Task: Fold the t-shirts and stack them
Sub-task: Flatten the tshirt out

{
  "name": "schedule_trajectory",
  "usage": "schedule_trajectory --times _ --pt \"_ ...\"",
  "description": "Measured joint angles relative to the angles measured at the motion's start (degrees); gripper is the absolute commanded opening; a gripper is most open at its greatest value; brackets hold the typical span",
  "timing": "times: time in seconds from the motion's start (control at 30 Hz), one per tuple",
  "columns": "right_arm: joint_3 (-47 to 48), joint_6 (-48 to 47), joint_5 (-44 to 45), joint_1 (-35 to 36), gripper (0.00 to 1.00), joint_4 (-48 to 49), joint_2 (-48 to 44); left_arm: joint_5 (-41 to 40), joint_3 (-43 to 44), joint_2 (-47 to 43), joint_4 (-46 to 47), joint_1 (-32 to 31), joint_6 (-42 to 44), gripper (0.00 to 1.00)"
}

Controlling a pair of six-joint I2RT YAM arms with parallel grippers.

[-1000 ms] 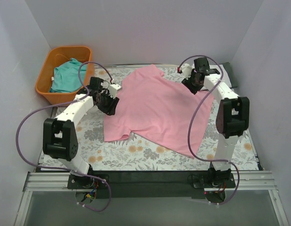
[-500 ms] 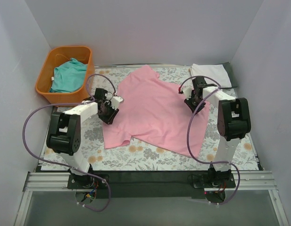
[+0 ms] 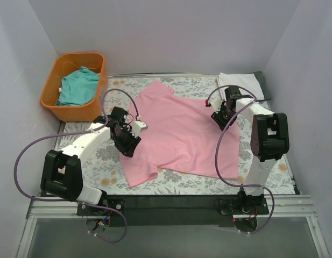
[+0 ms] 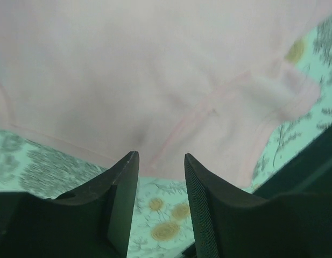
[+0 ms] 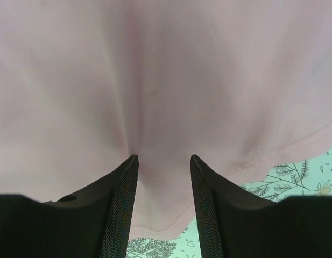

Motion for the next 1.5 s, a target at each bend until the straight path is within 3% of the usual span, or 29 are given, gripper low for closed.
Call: schedule_trajectory --times 0.2,0.3,0.47,0.67,0.87,1.1,1.17,1.3,1.5 --pt "1.86 -0.42 -3.72 -0.28 0.42 -4.61 -4.55 -0.15 11.50 10.14 7.67 0.52 -5.68 0.38" --pt "0.72 -0.81 -5.75 -0.28 0.42 -8.07 -9.03 -1.75 11.65 14.67 11.04 1.14 -7.32 0.38" --pt "-9.33 -1.68 -6.78 -0.26 0.41 -12.63 -16.59 -4.42 10.16 18.21 14.03 2.45 -8.90 0.38" --pt "-20.55 -2.51 -1.51 -0.76 0.40 -12.63 -14.69 -5.75 6.97 17.09 13.44 3.43 -7.74 0.38" --pt "-16.22 -3.89 0.85 -1.86 0.46 -13.00 -11.32 -5.22 -1.18 9.46 7.41 3.41 -5.53 0.36" --pt "-12.94 -11.23 -5.03 -2.25 0.52 -17.16 -14.21 -3.10 -3.58 3.34 -2.51 3.76 -3.39 0.38" --pt "-12.09 -12.24 -6.80 -2.25 0.49 -19.06 -16.63 -1.86 0.55 3.80 -4.48 4.28 -3.52 0.39" --pt "-8.50 -11.72 -9.29 -2.21 0.35 -20.09 -15.50 -0.37 9.92 7.37 -1.27 4.81 -5.05 0.39" --pt "-9.55 -9.29 -8.85 -1.79 0.29 -16.55 -7.87 -0.96 8.41 14.03 7.13 4.87 -6.36 0.38"
